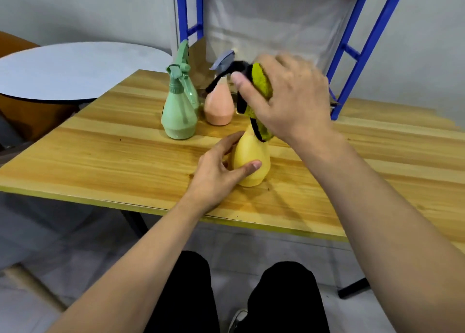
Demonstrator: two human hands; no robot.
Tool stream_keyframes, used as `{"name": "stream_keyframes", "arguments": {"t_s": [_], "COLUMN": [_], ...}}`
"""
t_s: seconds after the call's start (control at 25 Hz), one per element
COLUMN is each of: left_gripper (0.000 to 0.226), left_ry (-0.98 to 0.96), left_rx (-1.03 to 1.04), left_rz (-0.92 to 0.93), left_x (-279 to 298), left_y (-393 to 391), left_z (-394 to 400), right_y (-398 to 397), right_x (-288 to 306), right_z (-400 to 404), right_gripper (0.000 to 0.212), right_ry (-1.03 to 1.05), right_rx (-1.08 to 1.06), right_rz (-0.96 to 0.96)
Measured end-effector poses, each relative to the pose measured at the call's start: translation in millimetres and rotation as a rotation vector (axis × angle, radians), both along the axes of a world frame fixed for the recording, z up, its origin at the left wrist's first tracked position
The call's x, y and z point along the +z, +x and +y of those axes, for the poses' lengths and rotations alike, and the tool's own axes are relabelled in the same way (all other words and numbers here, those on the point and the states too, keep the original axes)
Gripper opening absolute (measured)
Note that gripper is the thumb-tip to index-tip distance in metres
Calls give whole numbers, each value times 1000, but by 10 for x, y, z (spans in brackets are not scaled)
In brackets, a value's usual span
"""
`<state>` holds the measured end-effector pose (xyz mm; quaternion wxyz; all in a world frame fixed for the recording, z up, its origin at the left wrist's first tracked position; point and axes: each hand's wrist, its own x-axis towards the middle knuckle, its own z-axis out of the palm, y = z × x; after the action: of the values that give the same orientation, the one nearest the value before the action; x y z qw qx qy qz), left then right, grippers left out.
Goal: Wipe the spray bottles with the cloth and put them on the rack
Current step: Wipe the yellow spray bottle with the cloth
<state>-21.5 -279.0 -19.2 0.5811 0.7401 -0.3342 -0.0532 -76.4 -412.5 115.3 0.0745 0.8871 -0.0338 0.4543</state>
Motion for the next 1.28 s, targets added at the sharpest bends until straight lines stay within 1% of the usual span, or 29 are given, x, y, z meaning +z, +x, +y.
{"name": "stream_keyframes", "arguments": {"t_s": [0.04,0.08,0.12,0.24,0.32,0.36,0.4,0.48,0.52,0.56,0.64,0.72,0.76,0.8,0.88,0.92,1.0,1.04,1.08,1.12,1.2,1.28], "left_gripper": [77,78,77,74,73,74,74,74,73,74,79,82,83,83,81,78,76,76,76,77,77,78], "left_ry": [-8,-15,-25,-35,-45,-49,-47,-53,-62,-66,-61,-44,-41,-46,-48,-44,-32,-27,-21,-16,-17,-14], "left_rx": [0,0,-3,-22,-27,-24,-20,-31,-39,-41,-32,-14,-10,-11,-18,-19,-12,-12,-15,-16,-12,-4], "left_rz": [3,7,7,-7,-15,-15,-15,-10,-5,-1,0,-18,-28,-24,-4,-8,-25,-30,-31,-30,-33,-37], "left_x": [-7,-16,-22,-31,-35,-36,-34,-40,-45,-48,-63,-58,-59,-61,-56,-48,-40,-38,-38,-39,-45,-48], "left_y": [-1,-2,-6,-16,-20,-26,-32,-40,-37,-36,-25,-33,-38,-40,-45,-45,-54,-55,-56,-50,-40,-39], "left_z": [-2,-7,-18,-29,-19,-14,-15,-23,-25,-22,-13,-15,-18,-21,-16,-16,-7,-10,-8,-9,-5,-6], "right_y": [-20,-15,5,113,149,150,146,100,62,23,-32,-31,-9,21,57,64,60,54,34,10,13,49], "right_x": [-47,-89,-104,-97,-80,-59,-17,130,192,216,134,-56,-112,-120,-66,-32,-22,-44,-77,-114,-193,-240], "right_z": [-31,-68,-89,-53,24,52,57,39,6,-24,-47,-36,-21,-3,35,27,-9,-30,-29,-12,37,78], "right_gripper": [61,62,61,52,48,50,54,55,52,49,43,45,44,42,47,51,54,55,55,53,48,51], "right_ry": [-86,-119,-125,-66,113,251,431,828,897,843,611,384,340,373,620,795,1239,1384,1418,1389,1351,1394], "right_rx": [20,31,33,6,-21,-20,23,181,212,207,139,27,16,32,114,148,198,191,163,143,160,166], "right_rz": [66,116,124,2,-42,-49,-81,-251,-333,-354,-222,-99,-106,-135,-238,-296,-443,-526,-579,-599,-607,-606]}}
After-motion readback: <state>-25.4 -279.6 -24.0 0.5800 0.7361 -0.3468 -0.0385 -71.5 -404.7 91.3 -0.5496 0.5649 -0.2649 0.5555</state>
